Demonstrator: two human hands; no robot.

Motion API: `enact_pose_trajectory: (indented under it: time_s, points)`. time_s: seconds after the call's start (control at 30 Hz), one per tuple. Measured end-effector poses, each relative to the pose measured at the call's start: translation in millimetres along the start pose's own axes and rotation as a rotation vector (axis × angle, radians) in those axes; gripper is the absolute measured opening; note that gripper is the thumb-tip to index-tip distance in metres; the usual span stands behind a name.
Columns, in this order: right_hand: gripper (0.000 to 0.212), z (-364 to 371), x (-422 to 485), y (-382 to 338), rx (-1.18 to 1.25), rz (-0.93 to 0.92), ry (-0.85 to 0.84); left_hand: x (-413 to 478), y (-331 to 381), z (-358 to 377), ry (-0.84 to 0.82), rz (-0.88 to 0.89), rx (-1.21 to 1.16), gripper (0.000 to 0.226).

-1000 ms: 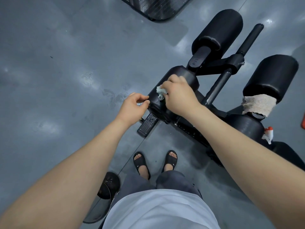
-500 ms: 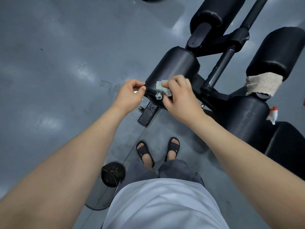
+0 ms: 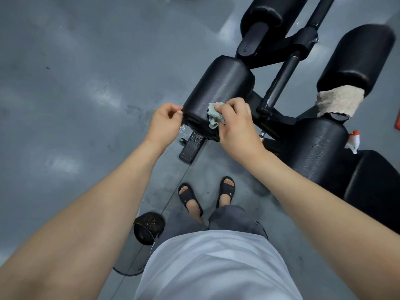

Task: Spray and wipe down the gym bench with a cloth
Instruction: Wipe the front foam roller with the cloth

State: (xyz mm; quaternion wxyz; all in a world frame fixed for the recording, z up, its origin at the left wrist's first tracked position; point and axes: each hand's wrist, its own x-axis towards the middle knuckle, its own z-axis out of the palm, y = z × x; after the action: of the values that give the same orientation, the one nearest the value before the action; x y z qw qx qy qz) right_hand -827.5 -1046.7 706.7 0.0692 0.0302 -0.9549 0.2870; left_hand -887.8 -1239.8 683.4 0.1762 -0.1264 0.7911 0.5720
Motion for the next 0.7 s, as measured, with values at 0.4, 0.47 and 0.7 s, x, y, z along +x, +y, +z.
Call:
enact_pose_trajectory:
  time_s: [0.4,0.47,0.7]
  points:
    - [0.033,12,29,-15,-0.066,0.12,0.107,-2,-4,4,0.073,0.144,0.242,0.014]
    - [0.032,13,20,-21,-0.071,0.052,0.073,3,-6,3,0.037,0.036,0.174,0.019]
    - [0.037,5,43,-6,-0.186,0.066,0.04,1,2,5,0.017,-0.074,-0.01,0.02]
